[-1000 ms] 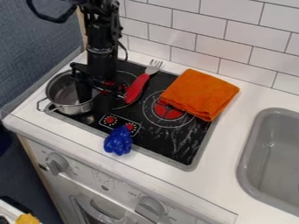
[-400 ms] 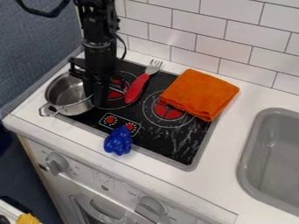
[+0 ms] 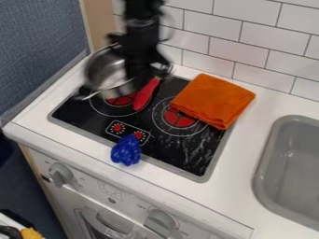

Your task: Moved the shiny pot to the right side of the burner

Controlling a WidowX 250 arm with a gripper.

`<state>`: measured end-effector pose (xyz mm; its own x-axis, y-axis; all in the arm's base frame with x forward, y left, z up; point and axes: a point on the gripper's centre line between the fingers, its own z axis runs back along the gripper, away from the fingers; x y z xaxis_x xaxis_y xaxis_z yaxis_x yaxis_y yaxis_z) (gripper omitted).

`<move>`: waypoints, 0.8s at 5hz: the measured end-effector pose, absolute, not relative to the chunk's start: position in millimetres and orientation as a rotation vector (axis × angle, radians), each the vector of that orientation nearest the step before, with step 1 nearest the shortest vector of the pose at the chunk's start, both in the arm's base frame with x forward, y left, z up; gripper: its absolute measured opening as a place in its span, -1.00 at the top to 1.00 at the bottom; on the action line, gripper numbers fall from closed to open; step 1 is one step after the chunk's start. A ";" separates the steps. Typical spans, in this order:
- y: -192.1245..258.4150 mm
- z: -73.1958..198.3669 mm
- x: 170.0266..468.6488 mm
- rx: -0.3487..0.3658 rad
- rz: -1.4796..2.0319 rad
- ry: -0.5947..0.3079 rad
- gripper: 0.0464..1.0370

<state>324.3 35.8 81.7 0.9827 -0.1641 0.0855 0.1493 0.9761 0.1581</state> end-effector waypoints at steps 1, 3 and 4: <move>-8.3 88.8 345.9 0.147 -0.301 -0.151 0.95; -37.7 56.6 371.9 0.093 -0.390 -0.082 0.95; -49.9 39.3 379.4 0.092 -0.446 -0.047 0.95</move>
